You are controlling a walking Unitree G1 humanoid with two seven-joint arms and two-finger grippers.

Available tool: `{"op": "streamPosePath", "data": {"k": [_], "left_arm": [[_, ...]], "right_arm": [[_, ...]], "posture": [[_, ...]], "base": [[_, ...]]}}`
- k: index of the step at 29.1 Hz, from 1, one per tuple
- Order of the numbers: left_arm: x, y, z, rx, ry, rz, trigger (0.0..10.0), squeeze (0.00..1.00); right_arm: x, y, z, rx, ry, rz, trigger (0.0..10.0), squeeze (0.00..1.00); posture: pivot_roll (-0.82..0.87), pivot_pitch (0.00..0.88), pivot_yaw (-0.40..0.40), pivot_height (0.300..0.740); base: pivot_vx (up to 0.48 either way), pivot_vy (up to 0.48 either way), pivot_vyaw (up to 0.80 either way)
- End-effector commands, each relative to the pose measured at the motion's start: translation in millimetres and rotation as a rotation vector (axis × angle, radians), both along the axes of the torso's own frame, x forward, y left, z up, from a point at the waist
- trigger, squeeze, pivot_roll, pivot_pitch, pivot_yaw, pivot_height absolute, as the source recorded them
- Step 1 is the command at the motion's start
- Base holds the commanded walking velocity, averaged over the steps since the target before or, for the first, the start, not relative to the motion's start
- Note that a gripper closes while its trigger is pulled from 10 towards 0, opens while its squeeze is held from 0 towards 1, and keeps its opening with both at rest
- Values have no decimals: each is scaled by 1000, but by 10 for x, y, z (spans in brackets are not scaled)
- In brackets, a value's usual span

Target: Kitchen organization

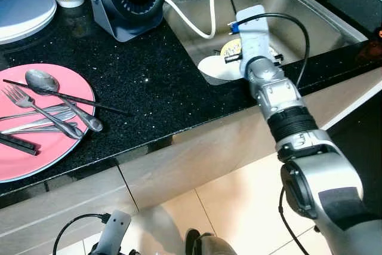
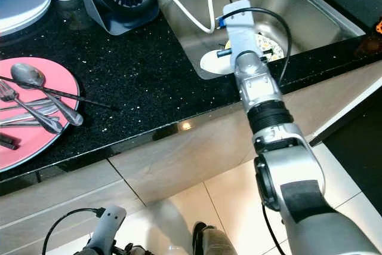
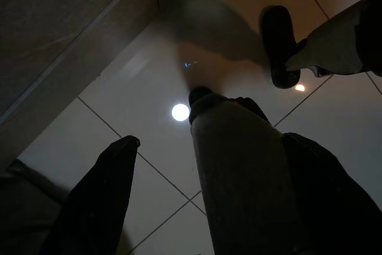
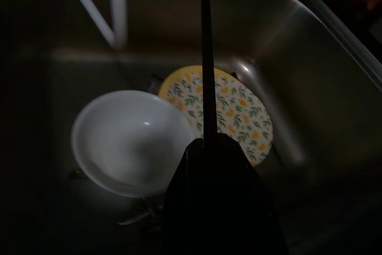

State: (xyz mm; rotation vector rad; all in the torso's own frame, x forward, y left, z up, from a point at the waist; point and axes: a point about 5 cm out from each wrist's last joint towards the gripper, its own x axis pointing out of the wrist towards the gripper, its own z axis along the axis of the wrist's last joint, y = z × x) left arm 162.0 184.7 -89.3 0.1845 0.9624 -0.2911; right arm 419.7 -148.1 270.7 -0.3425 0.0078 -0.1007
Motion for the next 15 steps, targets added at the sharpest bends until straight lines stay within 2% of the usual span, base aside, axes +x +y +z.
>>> {"op": "streamPosePath", "data": {"k": [1, 2, 3, 4, 5, 6, 12, 13, 15], "left_arm": [[-598, 11, -221, 8, 230, -9, 10000, 0], [-592, 16, -219, 9, 228, -9, 10000, 0], [-589, 17, -218, 9, 228, -10, 10000, 0], [-586, 17, -217, 9, 227, -10, 10000, 0], [-586, 17, -217, 9, 227, -10, 10000, 0], [-581, 18, -216, 10, 226, -11, 10000, 0], [-555, 17, -210, 10, 223, -13, 10000, 0], [-545, 15, -208, 10, 222, -13, 10000, 0], [-539, 14, -206, 10, 221, -13, 10000, 0]], "right_arm": [[12, -14, 7, -27, 12, -2, 10000, 0], [24, -33, 10, -29, 19, -9, 10000, 90], [29, -41, 9, -30, 25, -12, 10000, 545], [32, -45, 9, -28, 28, -11, 10000, 851], [32, -45, 9, -28, 28, -11, 10000, 851], [38, -52, 15, -23, 31, -12, 10000, 1000], [44, -36, 137, 85, -23, 35, 10000, 1000], [38, -9, 195, 133, -54, 79, 10000, 882], [32, 9, 235, 164, -77, 110, 10000, 882]], "posture": [[26, 254, -71, 740], [25, 254, -70, 740], [25, 253, -70, 740], [25, 253, -70, 740], [25, 253, -70, 740], [25, 250, -70, 740], [25, 238, -66, 740], [27, 230, -66, 740], [27, 230, -66, 740]], "base": [[0, 0, 0], [0, 0, 0], [0, 0, 0], [0, 0, 0], [0, 0, 0], [0, 0, 0], [0, 0, 0], [0, 0, 0], [0, 0, 0]]}}
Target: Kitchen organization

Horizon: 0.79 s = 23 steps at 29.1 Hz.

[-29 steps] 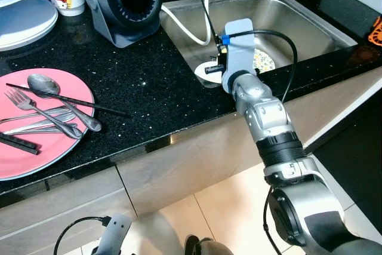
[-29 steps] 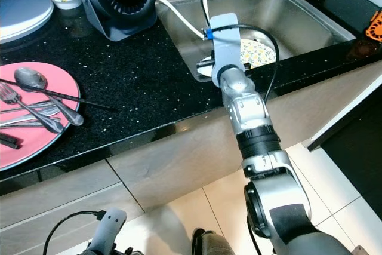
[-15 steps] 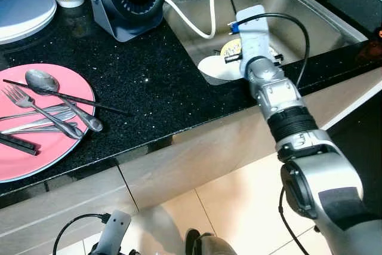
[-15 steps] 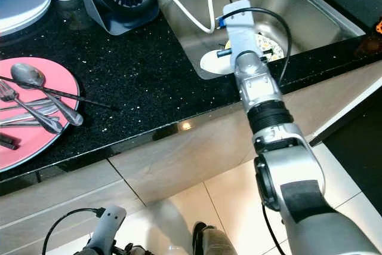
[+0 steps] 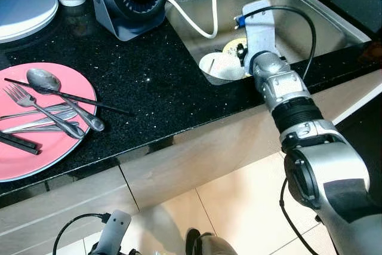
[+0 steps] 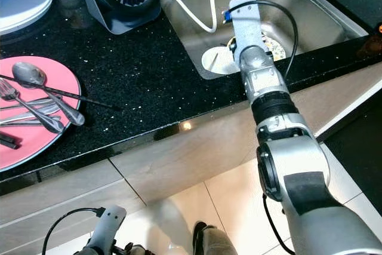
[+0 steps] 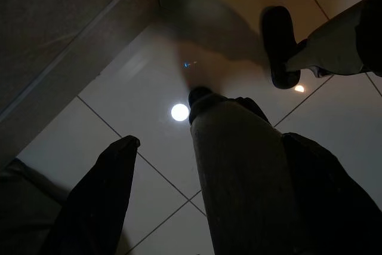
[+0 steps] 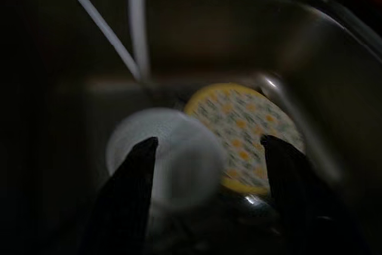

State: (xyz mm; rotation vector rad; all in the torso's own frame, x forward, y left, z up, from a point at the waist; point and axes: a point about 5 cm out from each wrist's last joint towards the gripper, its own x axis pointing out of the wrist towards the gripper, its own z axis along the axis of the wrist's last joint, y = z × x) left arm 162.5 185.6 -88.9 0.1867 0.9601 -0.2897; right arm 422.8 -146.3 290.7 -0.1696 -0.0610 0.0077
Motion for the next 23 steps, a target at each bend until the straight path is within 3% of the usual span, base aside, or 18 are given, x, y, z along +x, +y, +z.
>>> {"op": "streamPosePath", "data": {"k": [1, 3, 6, 7, 9, 12, 14, 16, 20, 23], "left_arm": [[-522, 3, -205, 8, 219, -12, 10000, 0], [-473, -2, -192, 7, 207, -9, 10000, 0], [-449, -3, -186, 7, 202, -8, 10000, 0], [-387, -10, -169, 7, 190, -6, 10000, 0], [-364, -14, -163, 7, 185, -6, 10000, 0], [-330, -23, -154, 6, 179, -8, 10000, 0], [-276, -40, -139, 4, 167, -6, 10000, 0], [-264, -45, -136, 4, 165, -5, 10000, 0], [-219, -81, -125, -3, 153, 2, 10000, 0], [-199, -90, -120, -5, 149, 9, 10000, 0]], "right_arm": [[-27, 34, 108, 72, -64, 73, 10000, 0], [-118, 84, 251, 194, -180, 227, 10000, 0], [-174, 117, 294, 252, -220, 314, 10000, 0], [-312, 205, 316, 345, -277, 506, 10000, 0], [-387, 246, 316, 361, -308, 577, 10000, 0], [-511, 343, 281, 345, -338, 676, 10000, 0], [-632, 545, 150, 183, -406, 720, 10000, 0], [-645, 583, 114, 148, -413, 726, 10000, 0], [-776, 887, -56, 197, -301, 982, 10000, 0], [-845, 1004, -93, 170, -289, 1055, 10000, 0]], "posture": [[29, 219, -65, 740], [32, 209, -65, 740], [33, 201, -65, 740], [36, 170, -64, 740], [37, 168, -62, 740], [40, 155, -65, 740], [48, 130, -70, 740], [52, 120, -72, 740], [69, 98, -82, 740], [75, 93, -87, 740]], "base": [[0, 0, 0], [0, 0, 0], [0, 0, 0], [0, 0, 0], [0, 0, 0], [0, 0, 0], [0, 0, 0], [0, 0, 0], [0, 0, 0], [0, 0, 0]]}}
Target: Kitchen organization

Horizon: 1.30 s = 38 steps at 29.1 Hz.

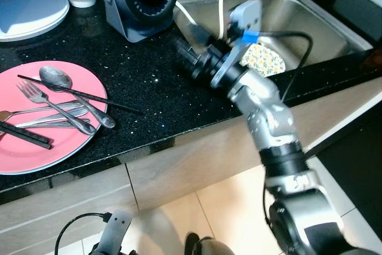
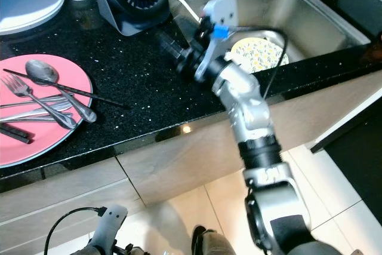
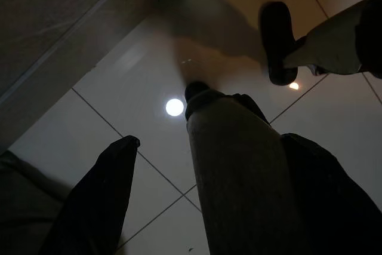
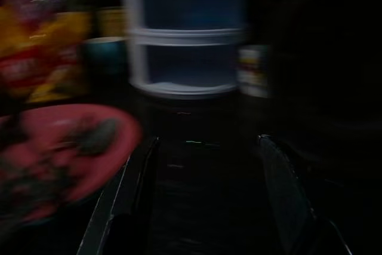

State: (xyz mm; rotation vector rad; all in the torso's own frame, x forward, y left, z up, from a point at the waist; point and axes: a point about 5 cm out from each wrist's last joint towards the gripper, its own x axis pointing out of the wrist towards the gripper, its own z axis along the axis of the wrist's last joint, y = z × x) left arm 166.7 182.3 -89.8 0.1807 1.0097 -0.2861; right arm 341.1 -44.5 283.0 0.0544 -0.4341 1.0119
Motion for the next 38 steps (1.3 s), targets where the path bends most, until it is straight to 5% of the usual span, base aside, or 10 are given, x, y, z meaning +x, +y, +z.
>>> {"op": "streamPosePath", "data": {"k": [1, 8, 22, 31, 35, 38], "left_arm": [[-233, -61, -109, -14, 97, 12, 10000, 0], [-231, -67, -110, -23, 94, 44, 10000, 0], [-247, -16, -111, -6, 103, 33, 10000, 0], [-259, -4, -114, -2, 108, 22, 10000, 0], [-272, -5, -118, 3, 114, 3, 10000, 0], [-272, -1, -117, 4, 114, 0, 10000, 0]], "right_arm": [[-74, 49, -32, -27, -5, 57, 10000, 0], [-183, 241, -106, -21, 8, 152, 10000, 0], [-108, 57, -30, 176, 87, 69, 10000, 0], [-59, -364, -10, 217, 80, -47, 10000, 0], [-174, -729, -2, 111, 2, -33, 10000, 0], [-241, -829, -19, 20, -35, -18, 10000, 0]], "posture": [[79, 91, -89, 740], [94, 87, -90, 740], [91, 87, -71, 740], [85, 87, -58, 740], [78, 87, -50, 740], [76, 88, -47, 740]], "base": [[0, 0, 0], [0, 0, 456], [0, 0, 794], [0, 0, 226], [0, 0, 0], [0, 0, 0]]}}
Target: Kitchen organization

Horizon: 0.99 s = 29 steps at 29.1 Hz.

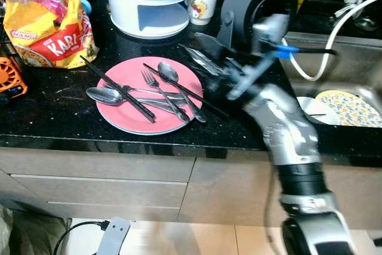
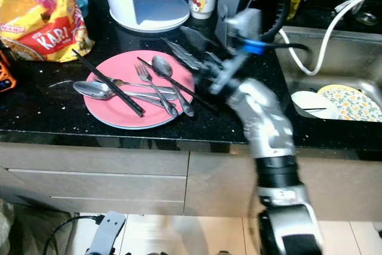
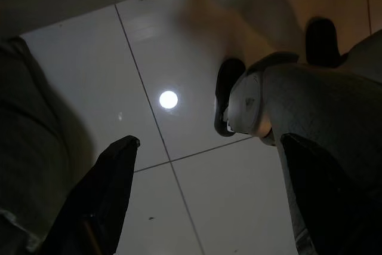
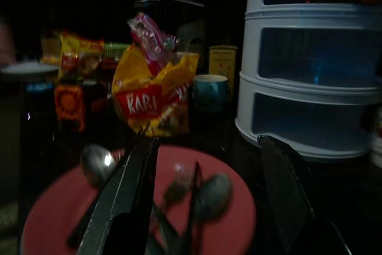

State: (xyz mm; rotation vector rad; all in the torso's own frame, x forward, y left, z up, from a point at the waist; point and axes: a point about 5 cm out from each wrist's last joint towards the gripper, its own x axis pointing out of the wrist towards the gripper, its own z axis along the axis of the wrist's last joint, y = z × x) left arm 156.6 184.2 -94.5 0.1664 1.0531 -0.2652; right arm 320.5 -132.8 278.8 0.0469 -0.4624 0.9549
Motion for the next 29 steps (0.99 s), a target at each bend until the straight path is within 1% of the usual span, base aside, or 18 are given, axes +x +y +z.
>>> {"op": "streamPosePath", "data": {"k": [1, 2, 4, 5, 6, 8, 9, 11, 13, 14, 18, 22, 29], "left_arm": [[-170, -19, -70, -2, 72, -27, 10000, 0], [-170, -19, -70, -2, 72, -27, 10000, 0], [-173, -14, -70, 0, 73, -30, 10000, 0], [-175, -11, -71, 1, 74, -31, 10000, 0], [-176, -9, -71, 1, 75, -32, 10000, 0], [-176, -7, -71, 2, 75, -33, 10000, 0], [-177, -8, -71, 3, 76, -35, 10000, 0], [-181, -4, -72, 5, 78, -37, 10000, 0], [-184, 0, -73, 7, 79, -39, 10000, 0], [-187, 1, -74, 8, 80, -40, 10000, 0], [-191, 2, -75, 9, 82, -43, 10000, 0], [-203, 10, -78, 13, 85, -50, 10000, 0], [-197, 21, -74, 15, 83, -51, 10000, 0]], "right_arm": [[-49, -9, -29, -95, -8, 24, 10000, 0], [-49, -9, -29, -95, -8, 24, 10000, 0], [-43, -42, -145, -242, 20, -2, 10000, 0], [-45, -41, -189, -290, 30, -6, 10000, 0], [-53, -29, -217, -311, 40, 0, 10000, 0], [-63, -22, -226, -315, 47, 8, 10000, 0], [-95, -2, -246, -322, 53, 36, 10000, 0], [-147, 24, -300, -354, 65, 74, 10000, 0], [-169, 27, -352, -399, 75, 82, 10000, 0], [-171, 18, -369, -416, 83, 77, 10000, 0], [-170, 13, -374, -418, 89, 73, 10000, 0], [-142, -1, -430, -460, 120, 34, 10000, 0], [-99, 15, -490, -499, 146, -16, 10000, 0]], "posture": [[76, 89, -47, 740], [76, 89, -47, 740], [71, 90, -43, 740], [70, 91, -42, 740], [70, 90, -42, 740], [70, 90, -42, 740], [70, 91, -41, 740], [71, 93, -38, 740], [70, 94, -38, 740], [70, 94, -38, 740], [70, 92, -37, 740], [71, 88, -35, 740], [73, 85, -38, 740]], "base": [[0, 0, 0], [0, 0, 0], [0, 0, 0], [0, 0, 0], [0, 0, 0], [0, 0, 0], [0, 0, 0], [0, 0, 0], [0, 0, 0], [0, 0, 0], [0, 0, 0], [0, 0, 0], [0, 0, 0]]}}
